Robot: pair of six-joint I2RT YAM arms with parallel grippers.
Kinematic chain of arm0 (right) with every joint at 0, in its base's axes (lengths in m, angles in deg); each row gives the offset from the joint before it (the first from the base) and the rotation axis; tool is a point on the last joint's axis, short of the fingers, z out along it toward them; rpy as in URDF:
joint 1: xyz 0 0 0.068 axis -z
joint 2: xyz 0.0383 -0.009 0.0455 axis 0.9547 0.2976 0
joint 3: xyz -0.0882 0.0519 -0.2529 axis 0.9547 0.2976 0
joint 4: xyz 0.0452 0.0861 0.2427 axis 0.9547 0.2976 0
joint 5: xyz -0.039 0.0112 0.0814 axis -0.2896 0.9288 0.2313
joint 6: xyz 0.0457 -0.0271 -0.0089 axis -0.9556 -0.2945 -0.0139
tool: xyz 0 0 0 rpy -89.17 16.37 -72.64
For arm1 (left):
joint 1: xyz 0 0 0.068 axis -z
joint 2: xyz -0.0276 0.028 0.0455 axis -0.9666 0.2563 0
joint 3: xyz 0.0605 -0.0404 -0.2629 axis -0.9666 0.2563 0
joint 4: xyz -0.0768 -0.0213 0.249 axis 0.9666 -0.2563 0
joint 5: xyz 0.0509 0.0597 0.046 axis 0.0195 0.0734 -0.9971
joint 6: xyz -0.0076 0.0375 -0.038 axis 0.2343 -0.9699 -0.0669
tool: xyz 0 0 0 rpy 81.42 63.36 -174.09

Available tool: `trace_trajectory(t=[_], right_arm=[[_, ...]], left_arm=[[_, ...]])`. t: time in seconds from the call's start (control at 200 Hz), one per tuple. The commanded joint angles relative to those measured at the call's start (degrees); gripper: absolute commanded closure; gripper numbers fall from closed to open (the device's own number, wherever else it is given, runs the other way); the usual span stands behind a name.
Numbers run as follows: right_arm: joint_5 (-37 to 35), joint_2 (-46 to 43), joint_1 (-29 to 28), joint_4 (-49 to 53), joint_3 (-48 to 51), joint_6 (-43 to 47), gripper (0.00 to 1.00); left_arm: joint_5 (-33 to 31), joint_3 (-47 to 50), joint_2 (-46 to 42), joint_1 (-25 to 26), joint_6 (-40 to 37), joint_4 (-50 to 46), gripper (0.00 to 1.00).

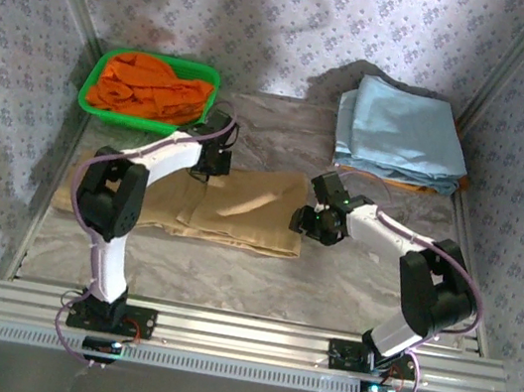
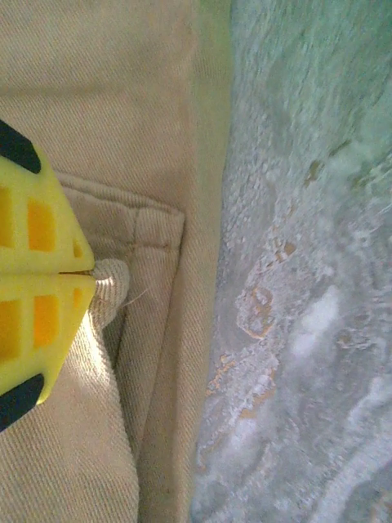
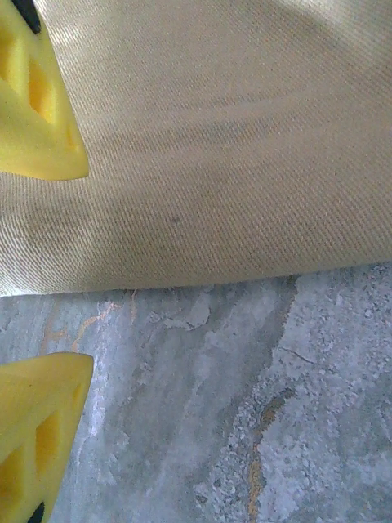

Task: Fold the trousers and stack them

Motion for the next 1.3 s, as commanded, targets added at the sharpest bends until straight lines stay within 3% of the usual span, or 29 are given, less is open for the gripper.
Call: trace_trajectory(t=[0.0, 0.24, 0.36, 0.42, 0.585, 0.864, 1.294], right_arm=[[0.3, 1.0, 0.2, -0.3, 0.9, 0.4, 0.41], [0.3, 1.0, -0.4, 0.0, 0.4, 0.4, 0.40], [0.1, 0.9, -0.5, 0.1, 0.6, 0.4, 0.40], [0.0, 1.0, -0.7, 0.1, 0.6, 0.4, 0.40], [-0.5, 1.3, -0.9, 0.1, 1.1, 0.4, 0.41], [-0.6, 3.2, -1.5, -0.8, 1.3, 0.0, 0.41], [-1.0, 3.7, -2.1, -1.7, 1.7, -0.3, 0.41]], left_arm=[[-3.1, 0.8, -1.5, 0.1, 0.5, -1.6, 0.95], [-5.2, -2.3, 5.5, 0.0, -0.2, -4.1, 0.49], [-5.9, -2.9, 7.1, -0.4, 0.0, -3.9, 0.46], [-5.8, -2.9, 7.6, -0.6, 0.0, -3.5, 0.49], [-4.8, -1.7, 7.1, -0.8, 0.1, -2.0, 0.76], [-6.1, 0.3, 1.9, 0.0, 0.7, -2.8, 1.00], [-15.0, 2.2, -8.7, 0.4, 4.7, -9.2, 1.00]])
